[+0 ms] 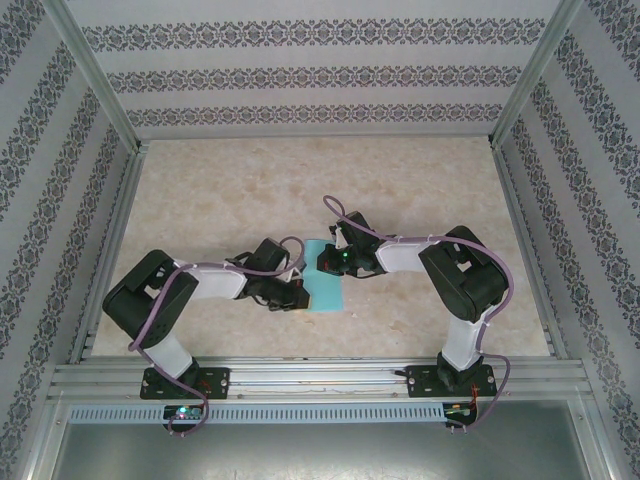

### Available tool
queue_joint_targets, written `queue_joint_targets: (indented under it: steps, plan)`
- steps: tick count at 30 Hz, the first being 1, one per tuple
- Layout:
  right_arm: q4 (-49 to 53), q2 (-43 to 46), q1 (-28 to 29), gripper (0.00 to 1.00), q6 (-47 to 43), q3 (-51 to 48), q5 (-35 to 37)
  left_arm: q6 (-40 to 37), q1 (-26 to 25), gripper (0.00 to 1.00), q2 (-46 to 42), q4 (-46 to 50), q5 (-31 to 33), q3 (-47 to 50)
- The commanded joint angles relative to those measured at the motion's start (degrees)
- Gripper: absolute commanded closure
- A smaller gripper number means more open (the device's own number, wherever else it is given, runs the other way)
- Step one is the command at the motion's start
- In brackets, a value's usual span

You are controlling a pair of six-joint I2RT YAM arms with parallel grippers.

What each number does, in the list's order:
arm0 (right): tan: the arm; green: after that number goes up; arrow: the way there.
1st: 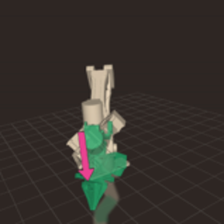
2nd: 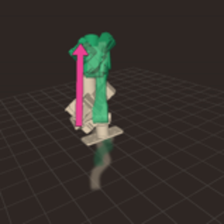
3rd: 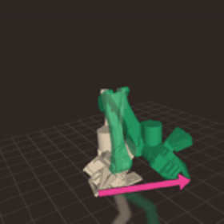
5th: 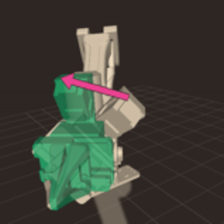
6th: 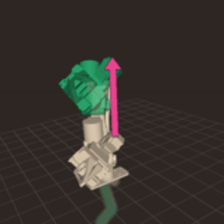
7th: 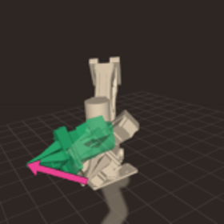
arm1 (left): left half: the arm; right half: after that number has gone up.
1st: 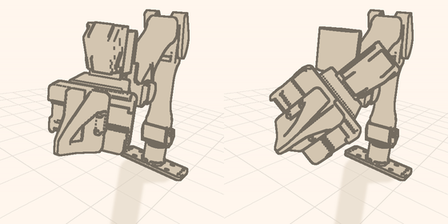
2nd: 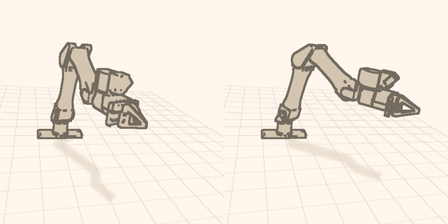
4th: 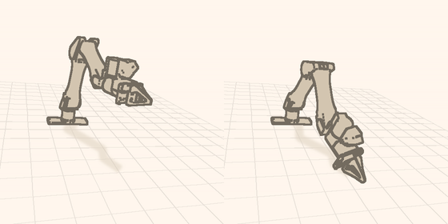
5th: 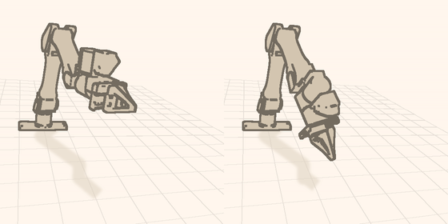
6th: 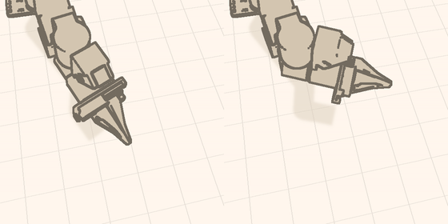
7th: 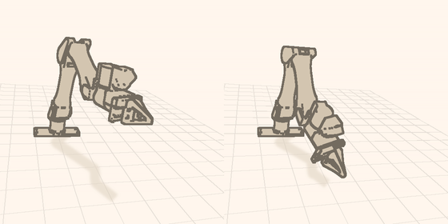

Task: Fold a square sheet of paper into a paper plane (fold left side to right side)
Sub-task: First fold the square sheet of paper in half at the center of the table, then hold the square sheet of paper at the center of the table.

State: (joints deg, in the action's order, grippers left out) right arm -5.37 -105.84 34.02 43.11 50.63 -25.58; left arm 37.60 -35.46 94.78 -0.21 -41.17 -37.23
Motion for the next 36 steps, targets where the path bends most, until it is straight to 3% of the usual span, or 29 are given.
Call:
queue_joint_targets:
  steps: [1, 6, 12, 25, 36]
  plan:
    - [8.45, -2.46, -0.18, 1.0, -1.63, -2.03, 6.09, 0.71, -2.07, 0.95, -0.61, 10.17, -1.11, 3.56]
    - [8.27, -2.19, 0.06, 1.0, -2.06, -1.94, 5.61, -1.69, -1.56, 0.95, -3.86, 15.49, 0.62, 0.54]
    - [8.16, -1.49, 0.32, 1.0, -2.16, -2.12, 5.54, -4.38, 2.8, 0.95, -7.29, 18.81, 0.34, -6.85]
    - [8.27, -2.41, 0.82, 1.0, -2.07, -1.32, 5.54, -9.24, 7.44, 0.96, 8.36, 16.71, 2.54, -19.76]
    - [8.01, -1.52, 0.97, 1.0, -2.59, -0.48, 4.51, -6.58, 7.48, 0.97, 13.71, 12.33, 2.66, -18.8]
